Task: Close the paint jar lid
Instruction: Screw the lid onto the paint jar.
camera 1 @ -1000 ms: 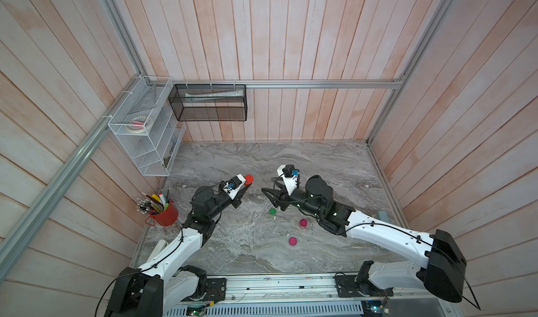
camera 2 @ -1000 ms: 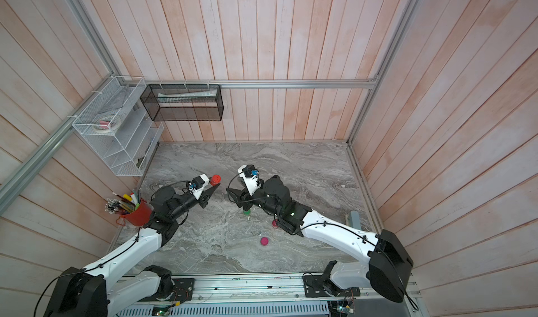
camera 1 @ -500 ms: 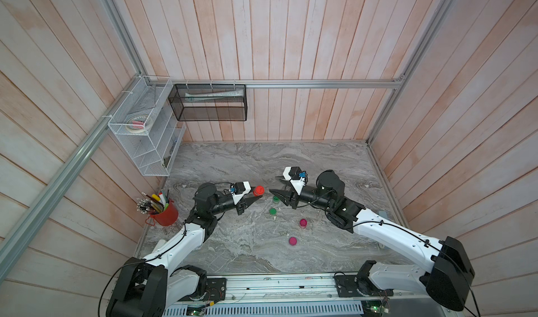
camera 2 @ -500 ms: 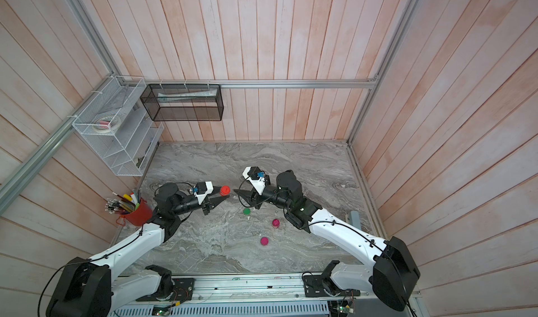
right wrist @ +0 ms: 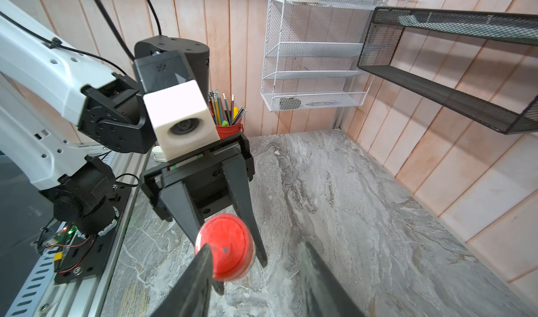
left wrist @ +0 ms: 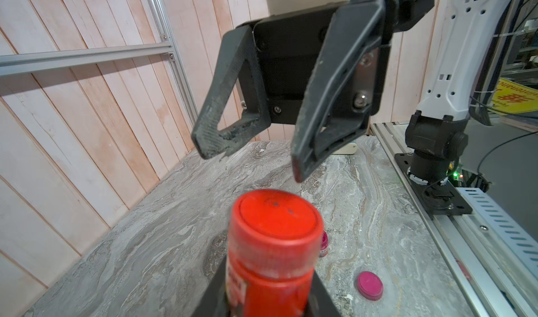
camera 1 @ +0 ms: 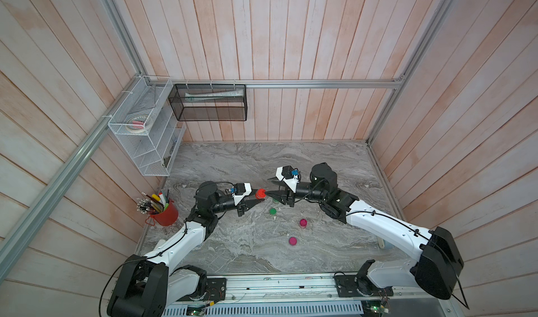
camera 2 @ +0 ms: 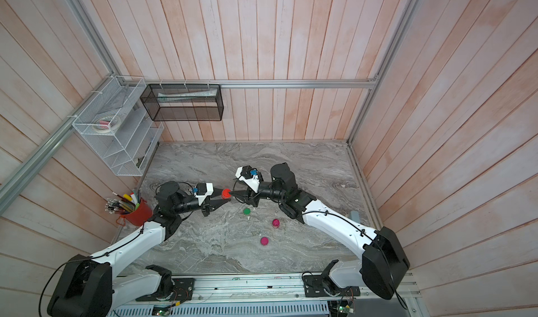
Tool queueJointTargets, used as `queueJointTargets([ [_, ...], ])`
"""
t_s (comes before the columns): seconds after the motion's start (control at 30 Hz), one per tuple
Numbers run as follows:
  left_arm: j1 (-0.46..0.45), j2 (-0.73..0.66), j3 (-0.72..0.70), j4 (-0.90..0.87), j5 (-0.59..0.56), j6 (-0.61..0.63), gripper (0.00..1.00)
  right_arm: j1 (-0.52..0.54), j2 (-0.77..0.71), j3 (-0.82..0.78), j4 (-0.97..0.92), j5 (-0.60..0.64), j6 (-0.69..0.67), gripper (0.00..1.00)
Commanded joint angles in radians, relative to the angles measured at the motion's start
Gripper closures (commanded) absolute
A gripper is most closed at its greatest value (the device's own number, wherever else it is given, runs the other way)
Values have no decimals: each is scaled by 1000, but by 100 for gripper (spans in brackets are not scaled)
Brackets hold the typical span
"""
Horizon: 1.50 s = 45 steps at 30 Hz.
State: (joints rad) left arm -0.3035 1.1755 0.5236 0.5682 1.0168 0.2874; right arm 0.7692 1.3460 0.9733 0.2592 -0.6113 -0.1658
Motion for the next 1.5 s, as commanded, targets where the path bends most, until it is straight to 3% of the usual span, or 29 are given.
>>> queueJointTargets([
  [0.0,-5,6,29,1,13,-7,73,10,16,39,-27,-56,-15,51],
  [0.5,-5,5,26,-1,2,-3,73,59,58,63,-39,7,-38,54],
  [1.13,-5,1,29,-7,-12,4,73,81,91,83,-66,56,-33,69],
  [1.3,-5,-6,23,-6,-53,10,73,95,111,94,-66,117,-4,74],
  [1.47,-5,-45,-2,20,-195,35,73,116,144,108,-57,225,61,75],
])
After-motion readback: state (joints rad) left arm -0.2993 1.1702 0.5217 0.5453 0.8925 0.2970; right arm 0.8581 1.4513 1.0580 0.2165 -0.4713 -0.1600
